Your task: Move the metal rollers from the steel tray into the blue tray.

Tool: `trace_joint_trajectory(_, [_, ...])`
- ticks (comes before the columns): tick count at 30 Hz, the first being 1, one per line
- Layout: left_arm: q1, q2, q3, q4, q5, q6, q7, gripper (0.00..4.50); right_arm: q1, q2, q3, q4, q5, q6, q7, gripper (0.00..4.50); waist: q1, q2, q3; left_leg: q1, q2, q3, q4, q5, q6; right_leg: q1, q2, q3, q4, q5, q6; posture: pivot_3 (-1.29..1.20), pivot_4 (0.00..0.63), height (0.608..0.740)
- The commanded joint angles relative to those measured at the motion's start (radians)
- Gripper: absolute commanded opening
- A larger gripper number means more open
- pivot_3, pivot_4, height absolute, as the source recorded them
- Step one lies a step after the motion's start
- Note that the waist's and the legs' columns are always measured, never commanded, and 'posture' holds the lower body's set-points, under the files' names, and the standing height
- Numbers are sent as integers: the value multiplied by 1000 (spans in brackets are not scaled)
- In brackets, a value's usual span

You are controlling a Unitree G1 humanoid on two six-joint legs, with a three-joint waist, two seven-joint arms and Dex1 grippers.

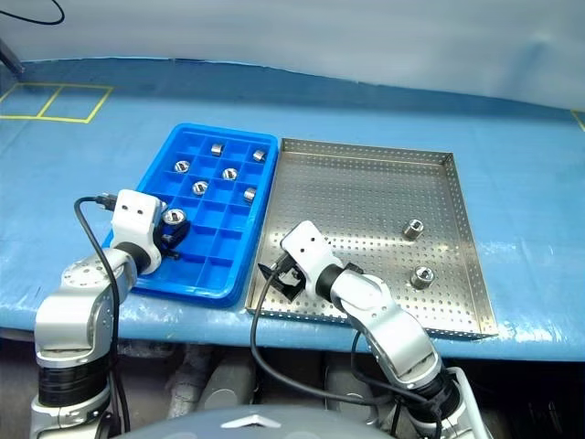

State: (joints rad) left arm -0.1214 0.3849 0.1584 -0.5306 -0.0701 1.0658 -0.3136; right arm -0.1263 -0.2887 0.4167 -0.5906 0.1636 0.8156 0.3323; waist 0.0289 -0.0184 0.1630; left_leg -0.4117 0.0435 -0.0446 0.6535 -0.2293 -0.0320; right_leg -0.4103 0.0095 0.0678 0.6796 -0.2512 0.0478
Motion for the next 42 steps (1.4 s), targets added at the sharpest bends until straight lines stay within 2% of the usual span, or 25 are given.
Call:
trace_joint_trajectory(1, [23, 20, 15, -100, -25, 31, -5, 1699, 10, 3, -17, -42, -1, -9, -9, 4500, -3, 0, 0, 0, 0, 0, 0, 0, 0, 0, 0, 0, 0, 0, 0, 131, 150, 740])
trace_joint_trajectory(6, [69, 20, 56, -162, -32, 74, 23, 1699, 20, 3, -20, -45, 2, -10, -10, 4500, -7, 0, 0, 0, 0, 0, 0, 0, 0, 0, 0, 0, 0, 0, 0, 143, 150, 740])
trace_joint_trajectory(13, [89, 4, 71, -144, -16, 68, 78, 1699, 13, 4, -12, -36, 4, -13, -1, 4500, -4, 0, 0, 0, 0, 0, 0, 0, 0, 0, 0, 0, 0, 0, 0, 157, 150, 740])
trace_joint_trajectory(25, [37, 20, -20, 7, -29, -19, 56, 1699, 17, 5, -10, -47, -2, -14, -5, 4500, 1, 0, 0, 0, 0, 0, 0, 0, 0, 0, 0, 0, 0, 0, -1, 114, 150, 740])
trace_joint_trajectory(33, [-2, 45, -18, -10, -52, -58, 21, 4350, 45, -10, -50, -93, -2, -7, -24, 4500, 2, 0, 0, -1, -1, 0, 0, 0, 0, 0, -1, 0, -1, 0, 0, 90, 150, 740])
trace_joint_trajectory(36, [-34, 28, -36, -19, -95, -177, -39, 4462, 58, -30, -86, -118, -3, 2, -30, 4500, 4, 0, 0, -1, -1, 0, 0, 0, 0, 0, -2, 0, -2, 0, 0, 71, 150, 740])
trace_joint_trajectory(38, [-41, 35, -78, -15, -122, -304, -120, 4462, 77, -53, -132, -141, 1, 14, -32, 4500, 0, 0, 0, -2, -2, 1, 0, 0, 0, 0, -2, 0, -2, 0, 0, 56, 150, 740])
trace_joint_trajectory(42, [-40, 49, -159, 18, -141, -452, -225, 4462, 129, -111, -209, -184, 0, 33, -28, 4500, -18, 0, 0, -1, -1, 2, -1, 0, 0, 0, -2, 2, -2, 0, 0, 18, 150, 740])
